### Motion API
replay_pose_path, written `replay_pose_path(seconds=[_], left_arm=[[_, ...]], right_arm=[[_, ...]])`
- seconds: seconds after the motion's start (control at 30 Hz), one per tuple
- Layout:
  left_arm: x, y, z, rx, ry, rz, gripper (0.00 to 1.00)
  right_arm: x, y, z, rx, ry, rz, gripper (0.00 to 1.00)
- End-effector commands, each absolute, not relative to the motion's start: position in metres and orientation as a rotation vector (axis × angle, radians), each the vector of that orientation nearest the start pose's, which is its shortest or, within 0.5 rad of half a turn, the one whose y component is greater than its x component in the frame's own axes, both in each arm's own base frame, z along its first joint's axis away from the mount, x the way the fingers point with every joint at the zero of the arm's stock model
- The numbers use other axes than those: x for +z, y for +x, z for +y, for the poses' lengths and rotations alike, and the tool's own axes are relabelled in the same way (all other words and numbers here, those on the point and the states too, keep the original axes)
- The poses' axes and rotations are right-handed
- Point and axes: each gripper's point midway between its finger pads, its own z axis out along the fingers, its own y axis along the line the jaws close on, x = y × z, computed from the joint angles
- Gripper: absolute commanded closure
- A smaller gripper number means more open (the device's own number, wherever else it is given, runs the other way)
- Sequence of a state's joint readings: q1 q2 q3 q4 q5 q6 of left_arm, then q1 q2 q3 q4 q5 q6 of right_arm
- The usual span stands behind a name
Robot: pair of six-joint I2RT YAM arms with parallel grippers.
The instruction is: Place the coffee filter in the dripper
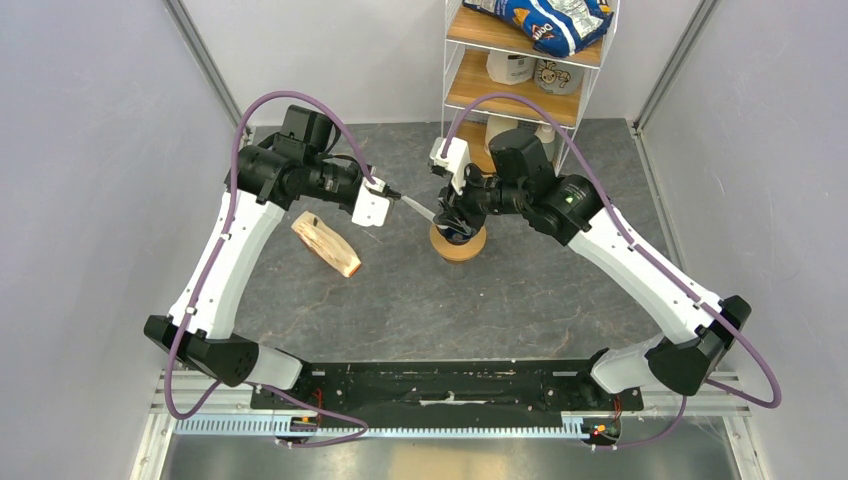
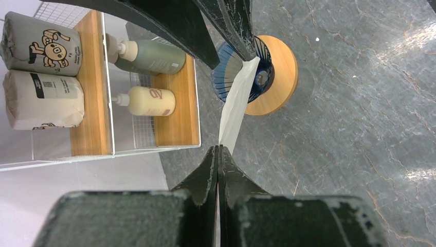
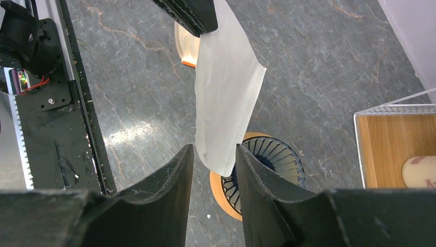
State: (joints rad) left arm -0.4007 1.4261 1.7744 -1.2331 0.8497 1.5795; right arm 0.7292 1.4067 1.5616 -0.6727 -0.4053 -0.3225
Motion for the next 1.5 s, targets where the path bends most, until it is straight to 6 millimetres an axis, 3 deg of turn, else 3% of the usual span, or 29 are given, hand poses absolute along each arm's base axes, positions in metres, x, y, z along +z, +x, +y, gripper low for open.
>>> replay_pose_path(seconds=[0.0,0.73,1.47], left_arm=[[0.356,0.258,-0.231,-0.401,1.921,0.828,0.98],[0.36,0.255,-0.234,-0.431,1.906,0.814,0.98],[0.362,0.249,-0.244,-0.497,1.894,0.801,0.98]], right_arm=[[0.318,0.263,0.311,0.665,-1.269,1.672,0.56],[0.319,0.278,0.312,0.606,-1.235,1.668,0.61],[0.324,0.292,0.33,0.635,-1.233,1.633,0.61]])
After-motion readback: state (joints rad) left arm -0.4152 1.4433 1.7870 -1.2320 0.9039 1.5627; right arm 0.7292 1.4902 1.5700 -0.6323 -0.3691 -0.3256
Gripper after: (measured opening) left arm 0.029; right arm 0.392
